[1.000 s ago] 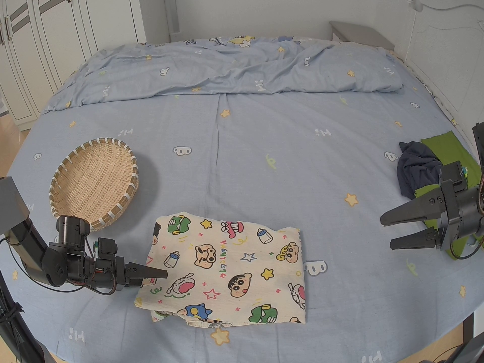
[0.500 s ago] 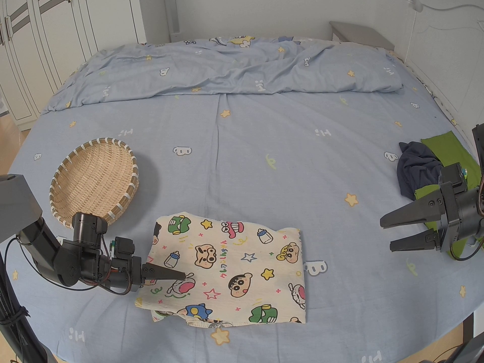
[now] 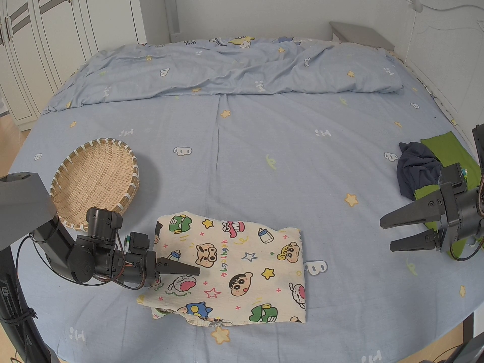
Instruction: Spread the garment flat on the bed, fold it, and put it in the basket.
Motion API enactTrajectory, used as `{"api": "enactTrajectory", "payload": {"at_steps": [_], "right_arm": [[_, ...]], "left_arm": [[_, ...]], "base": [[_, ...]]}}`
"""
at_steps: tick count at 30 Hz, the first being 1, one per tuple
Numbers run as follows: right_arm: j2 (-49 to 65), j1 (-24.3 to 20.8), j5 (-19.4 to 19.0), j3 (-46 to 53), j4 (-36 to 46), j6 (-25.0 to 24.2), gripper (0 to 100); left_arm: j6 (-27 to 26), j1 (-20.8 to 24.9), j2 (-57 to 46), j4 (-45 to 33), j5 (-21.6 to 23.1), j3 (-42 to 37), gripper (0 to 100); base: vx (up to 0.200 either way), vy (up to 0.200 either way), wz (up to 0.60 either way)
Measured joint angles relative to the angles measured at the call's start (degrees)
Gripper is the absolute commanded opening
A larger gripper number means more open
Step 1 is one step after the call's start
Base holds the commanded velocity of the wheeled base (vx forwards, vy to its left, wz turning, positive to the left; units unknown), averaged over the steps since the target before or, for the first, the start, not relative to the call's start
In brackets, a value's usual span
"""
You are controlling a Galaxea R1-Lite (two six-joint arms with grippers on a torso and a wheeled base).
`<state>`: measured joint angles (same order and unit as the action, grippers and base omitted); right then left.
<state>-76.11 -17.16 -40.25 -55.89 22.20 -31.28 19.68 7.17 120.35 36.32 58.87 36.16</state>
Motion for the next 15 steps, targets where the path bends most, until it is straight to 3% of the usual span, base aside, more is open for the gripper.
{"api": "enactTrajectory", "payload": {"at_steps": [7, 15], "right_arm": [[0.0, 0.0, 0.0, 0.0, 0.0, 0.0, 100], [0.0, -0.1, 0.0, 0.1, 0.0, 0.0, 100]], "left_arm": [[0.8, -0.6, 0.7, 1.7, 0.1, 0.4, 100], [6.8, -1.7, 0.7, 9.1, -0.5, -0.4, 100]], "base": [[0.000, 0.000, 0.00], [0.000, 0.000, 0.00]]}}
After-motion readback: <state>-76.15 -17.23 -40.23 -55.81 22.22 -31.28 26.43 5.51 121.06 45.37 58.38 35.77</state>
